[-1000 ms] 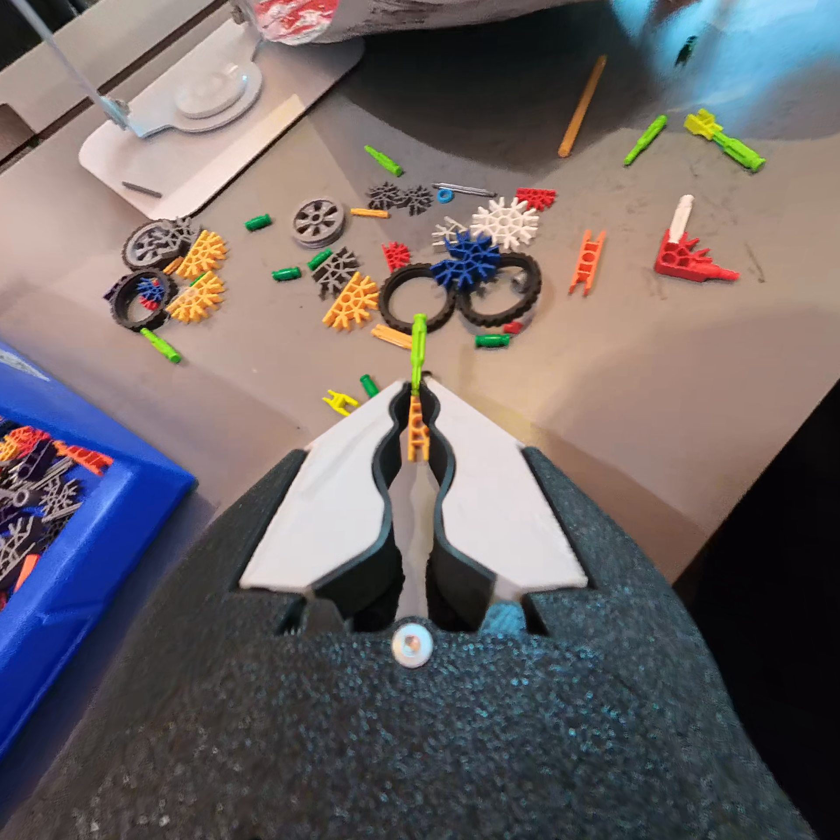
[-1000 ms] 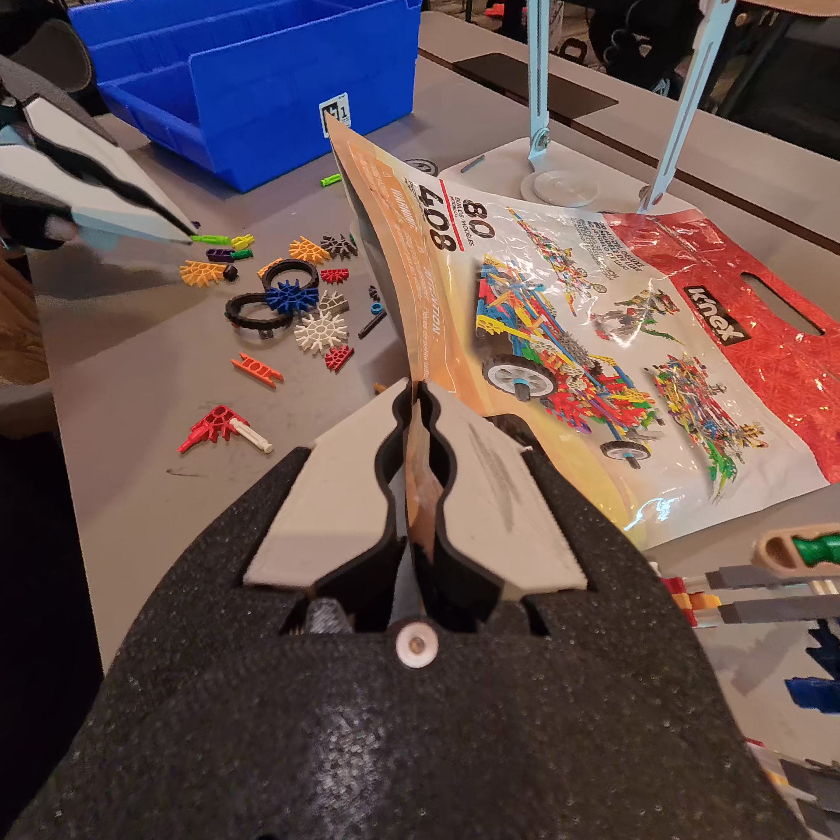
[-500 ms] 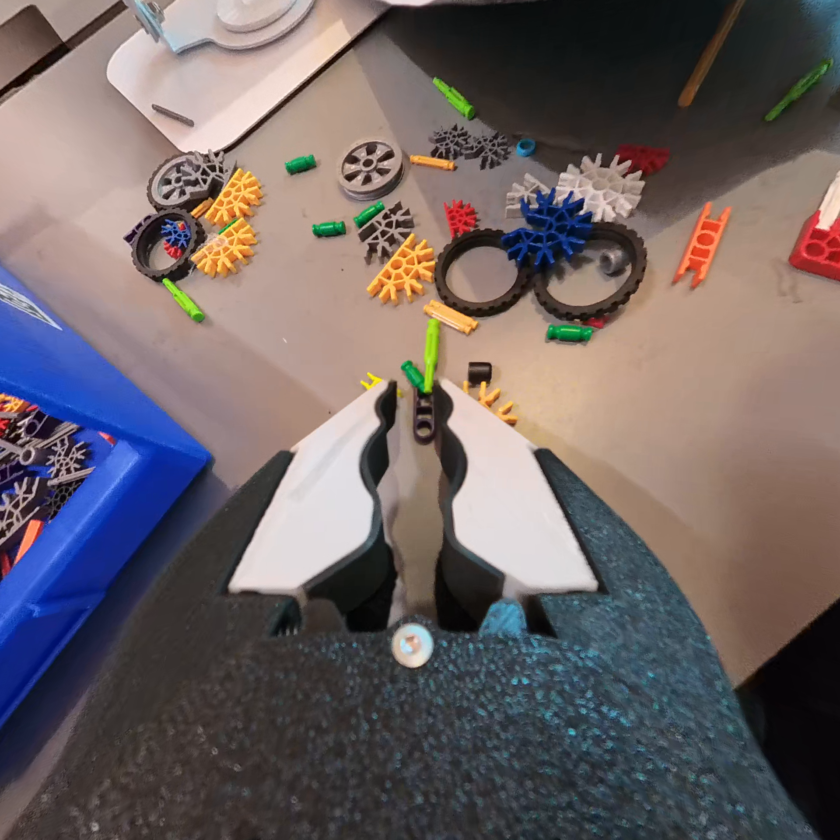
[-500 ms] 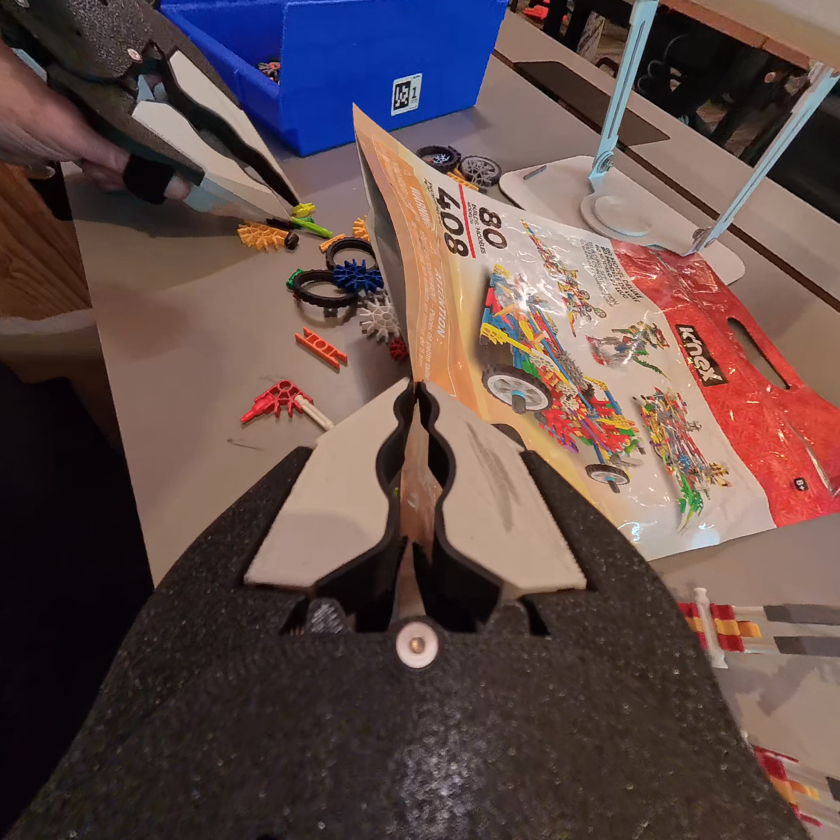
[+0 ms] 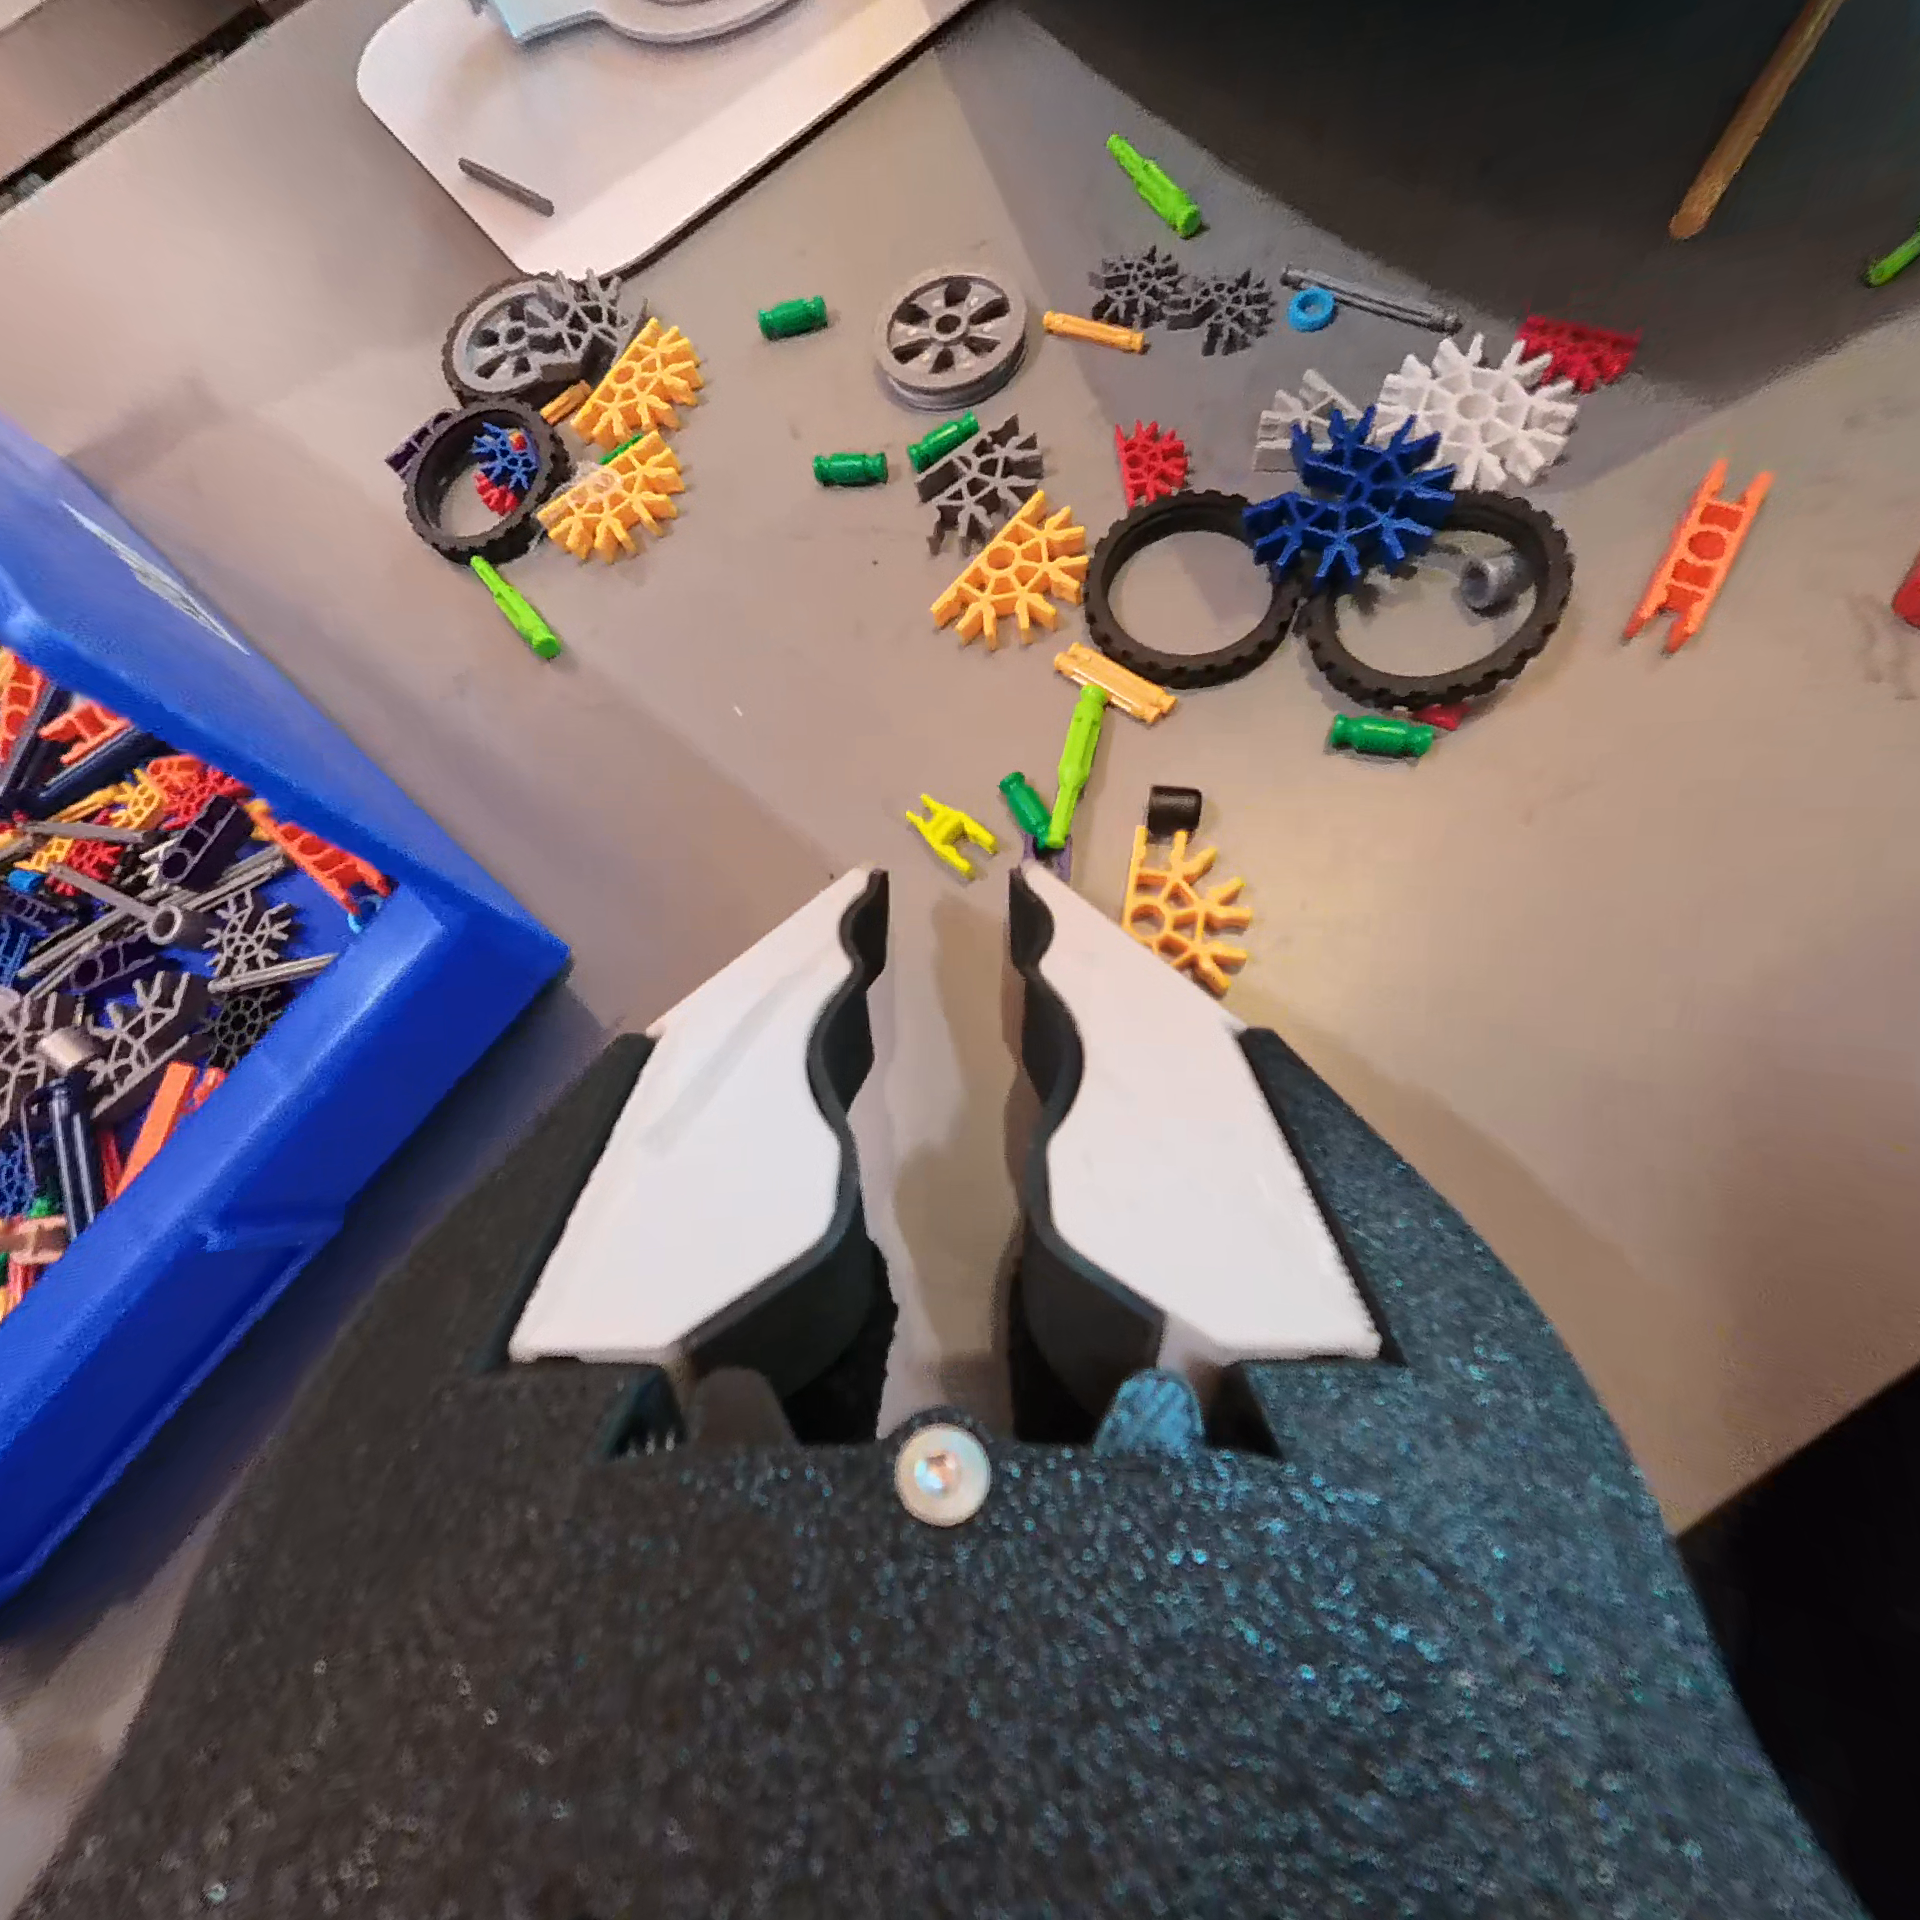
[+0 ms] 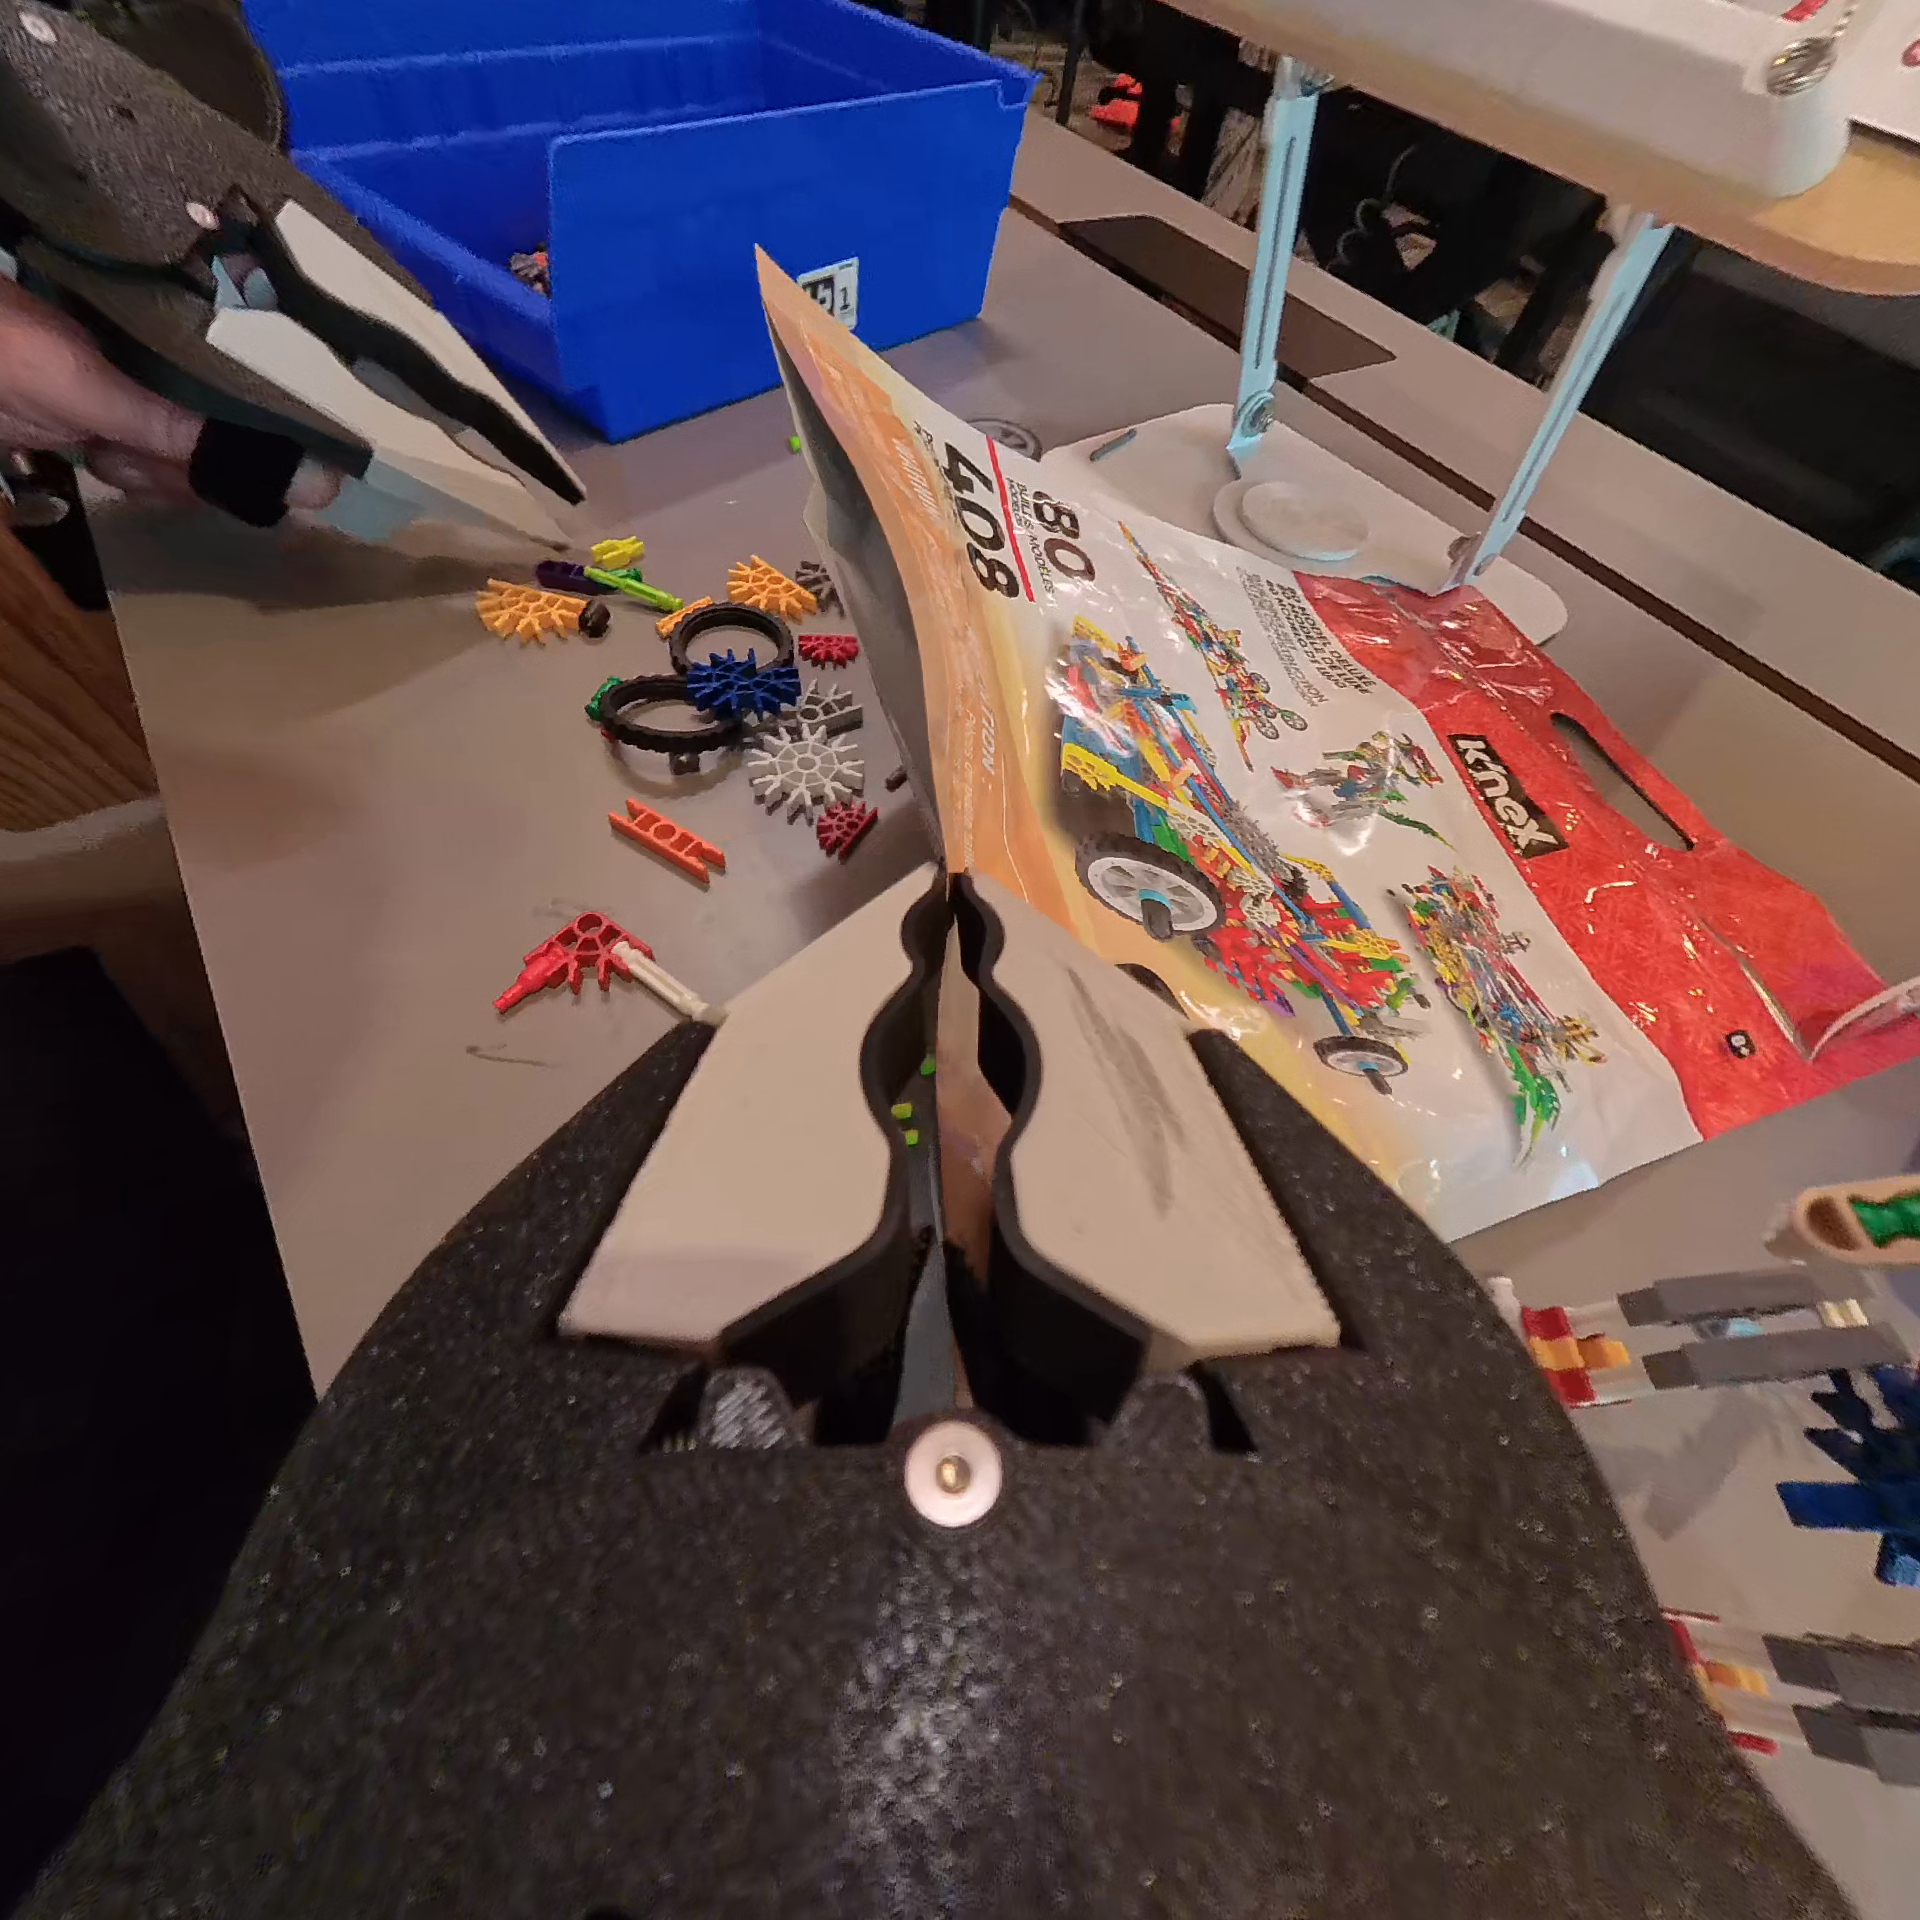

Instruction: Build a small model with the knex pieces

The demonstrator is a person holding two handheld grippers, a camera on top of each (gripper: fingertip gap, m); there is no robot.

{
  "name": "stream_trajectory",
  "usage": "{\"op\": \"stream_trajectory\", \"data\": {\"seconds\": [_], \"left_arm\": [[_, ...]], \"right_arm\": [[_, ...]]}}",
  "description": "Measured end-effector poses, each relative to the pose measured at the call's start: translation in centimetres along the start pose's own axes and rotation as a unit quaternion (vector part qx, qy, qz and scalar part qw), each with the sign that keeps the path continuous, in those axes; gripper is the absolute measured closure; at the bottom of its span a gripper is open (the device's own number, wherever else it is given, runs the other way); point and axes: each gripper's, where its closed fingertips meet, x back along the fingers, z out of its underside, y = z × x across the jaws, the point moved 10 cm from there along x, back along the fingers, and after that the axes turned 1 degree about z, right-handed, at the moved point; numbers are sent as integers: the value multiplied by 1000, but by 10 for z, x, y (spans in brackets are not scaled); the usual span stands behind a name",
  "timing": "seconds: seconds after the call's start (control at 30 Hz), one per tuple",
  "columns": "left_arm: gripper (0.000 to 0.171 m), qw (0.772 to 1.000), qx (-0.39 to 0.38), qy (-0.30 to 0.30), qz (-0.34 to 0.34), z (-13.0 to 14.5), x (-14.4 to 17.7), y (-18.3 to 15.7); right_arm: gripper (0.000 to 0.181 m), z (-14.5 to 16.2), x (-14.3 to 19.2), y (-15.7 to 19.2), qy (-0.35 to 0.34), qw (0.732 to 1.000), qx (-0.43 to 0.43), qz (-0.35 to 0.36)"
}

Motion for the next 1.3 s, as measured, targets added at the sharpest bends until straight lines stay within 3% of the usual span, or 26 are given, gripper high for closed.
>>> {"op": "stream_trajectory", "data": {"seconds": [0.8,1.13,1.3], "left_arm": [[165,1000,7,14,21,-3,-19,6],[161,1000,11,14,24,-4,-21,9],[161,1000,10,14,24,-6,-23,9]], "right_arm": [[181,-32,30,-41,-130,987,-91,36],[181,-21,21,-33,-85,994,-69,32],[181,-10,6,-16,-12,1000,-11,2]]}}
